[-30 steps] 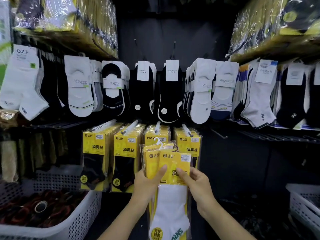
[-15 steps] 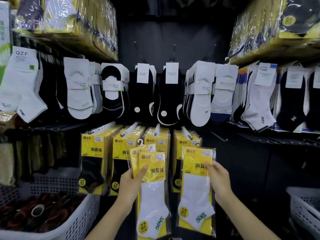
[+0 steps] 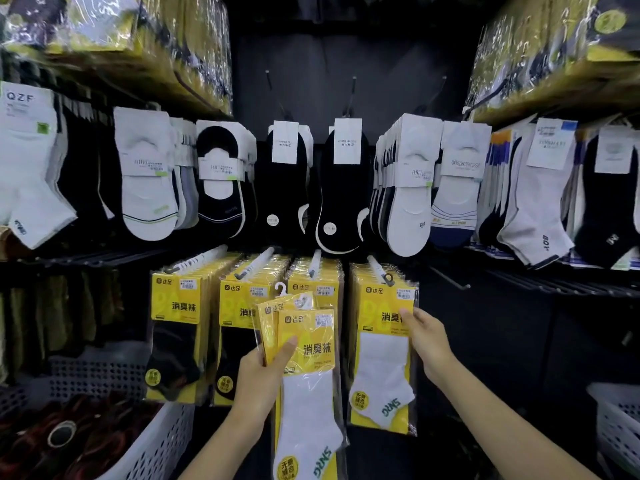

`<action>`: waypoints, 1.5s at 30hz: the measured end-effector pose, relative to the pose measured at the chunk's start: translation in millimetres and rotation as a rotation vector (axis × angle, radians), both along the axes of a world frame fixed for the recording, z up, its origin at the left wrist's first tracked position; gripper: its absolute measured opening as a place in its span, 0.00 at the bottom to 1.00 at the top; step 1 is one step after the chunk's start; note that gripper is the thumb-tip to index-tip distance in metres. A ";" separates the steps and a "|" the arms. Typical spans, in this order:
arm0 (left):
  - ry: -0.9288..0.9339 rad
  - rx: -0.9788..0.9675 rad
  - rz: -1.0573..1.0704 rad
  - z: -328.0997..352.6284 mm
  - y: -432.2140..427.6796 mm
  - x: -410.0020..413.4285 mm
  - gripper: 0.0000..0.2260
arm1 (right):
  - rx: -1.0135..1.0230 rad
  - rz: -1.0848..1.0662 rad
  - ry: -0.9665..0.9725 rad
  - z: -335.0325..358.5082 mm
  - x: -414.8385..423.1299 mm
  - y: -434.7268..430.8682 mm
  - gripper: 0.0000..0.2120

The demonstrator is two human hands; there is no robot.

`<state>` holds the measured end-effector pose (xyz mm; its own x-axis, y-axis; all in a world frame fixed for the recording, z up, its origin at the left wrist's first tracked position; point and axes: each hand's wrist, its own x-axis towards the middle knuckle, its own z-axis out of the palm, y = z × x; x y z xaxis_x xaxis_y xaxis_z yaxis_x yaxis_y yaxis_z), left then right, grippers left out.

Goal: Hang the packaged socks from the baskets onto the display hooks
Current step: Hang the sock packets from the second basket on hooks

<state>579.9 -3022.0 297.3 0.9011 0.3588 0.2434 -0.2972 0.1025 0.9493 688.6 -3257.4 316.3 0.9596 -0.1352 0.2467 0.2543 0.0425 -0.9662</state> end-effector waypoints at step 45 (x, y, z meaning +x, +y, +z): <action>0.113 0.120 0.045 -7.4 -2.5 -0.4 0.11 | -0.014 0.086 -0.029 27.6 -21.2 -5.6 0.06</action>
<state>579.5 -3024.5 289.9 0.9088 0.3739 0.1849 -0.1893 -0.0251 0.9816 667.4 -3263.0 343.9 0.9601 -0.0492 0.2754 0.2778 0.0522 -0.9592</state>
